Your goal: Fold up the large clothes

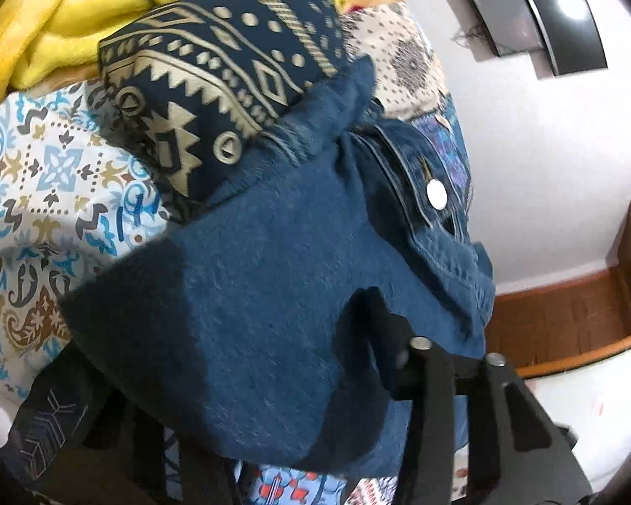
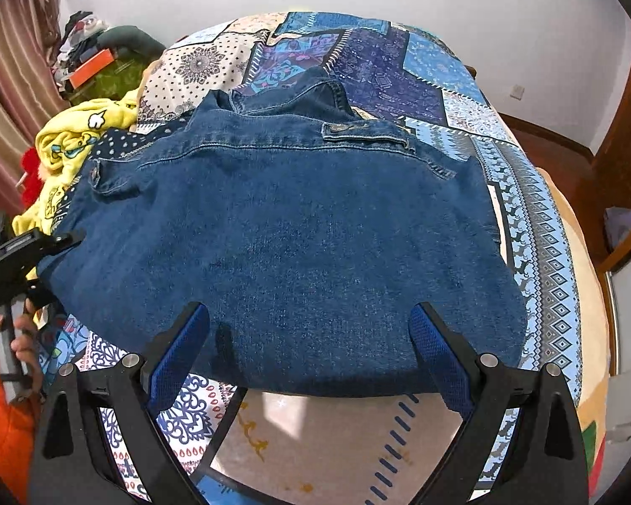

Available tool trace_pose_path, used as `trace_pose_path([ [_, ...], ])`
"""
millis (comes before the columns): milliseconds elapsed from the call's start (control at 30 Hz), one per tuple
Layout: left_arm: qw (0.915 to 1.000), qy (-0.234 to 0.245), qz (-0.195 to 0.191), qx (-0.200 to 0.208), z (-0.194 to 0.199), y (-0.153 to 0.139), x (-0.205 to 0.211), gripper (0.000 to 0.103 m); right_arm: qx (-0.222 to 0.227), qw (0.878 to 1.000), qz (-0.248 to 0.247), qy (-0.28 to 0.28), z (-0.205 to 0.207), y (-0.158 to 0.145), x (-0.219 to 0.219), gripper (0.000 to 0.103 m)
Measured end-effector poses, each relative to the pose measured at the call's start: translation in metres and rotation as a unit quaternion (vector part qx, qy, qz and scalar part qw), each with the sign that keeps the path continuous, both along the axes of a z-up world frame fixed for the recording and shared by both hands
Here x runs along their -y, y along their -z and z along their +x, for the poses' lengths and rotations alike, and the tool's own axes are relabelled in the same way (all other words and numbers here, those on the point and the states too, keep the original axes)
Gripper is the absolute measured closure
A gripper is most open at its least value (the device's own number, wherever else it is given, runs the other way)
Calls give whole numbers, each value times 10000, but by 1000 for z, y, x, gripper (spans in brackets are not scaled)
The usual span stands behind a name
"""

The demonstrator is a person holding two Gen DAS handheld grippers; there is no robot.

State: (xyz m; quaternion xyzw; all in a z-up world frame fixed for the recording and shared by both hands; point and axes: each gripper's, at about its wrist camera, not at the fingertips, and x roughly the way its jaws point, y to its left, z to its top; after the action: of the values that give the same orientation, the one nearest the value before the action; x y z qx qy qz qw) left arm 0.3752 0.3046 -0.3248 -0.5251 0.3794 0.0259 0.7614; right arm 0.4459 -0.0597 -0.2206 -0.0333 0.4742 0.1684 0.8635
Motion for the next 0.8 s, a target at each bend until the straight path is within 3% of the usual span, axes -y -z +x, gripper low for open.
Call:
trace_pose_path([
  [100, 9993, -304, -32, 212, -14, -15, -6, 86, 10, 10000, 5, 23, -1, -8, 0, 8],
  [167, 9982, -368, 162, 441, -21, -34, -7, 91, 63, 10000, 53, 14, -4, -16, 0, 8],
  [333, 9920, -473, 652, 973, -39, -91, -12, 93, 236, 9997, 20, -113, -8, -35, -12, 8],
  [533, 9696, -471, 1885, 1489, -56, -163, -12, 93, 422, 9978, 101, -493, -11, -48, -52, 8],
  [667, 9607, -421, 2270, 1543, -62, -181, -7, 93, 226, 9963, 137, -812, -5, -31, -93, 7],
  [800, 9583, -287, 2380, 1553, -59, -183, 0, 93, -154, 9934, 99, -1130, 3, -2, -134, 7],
])
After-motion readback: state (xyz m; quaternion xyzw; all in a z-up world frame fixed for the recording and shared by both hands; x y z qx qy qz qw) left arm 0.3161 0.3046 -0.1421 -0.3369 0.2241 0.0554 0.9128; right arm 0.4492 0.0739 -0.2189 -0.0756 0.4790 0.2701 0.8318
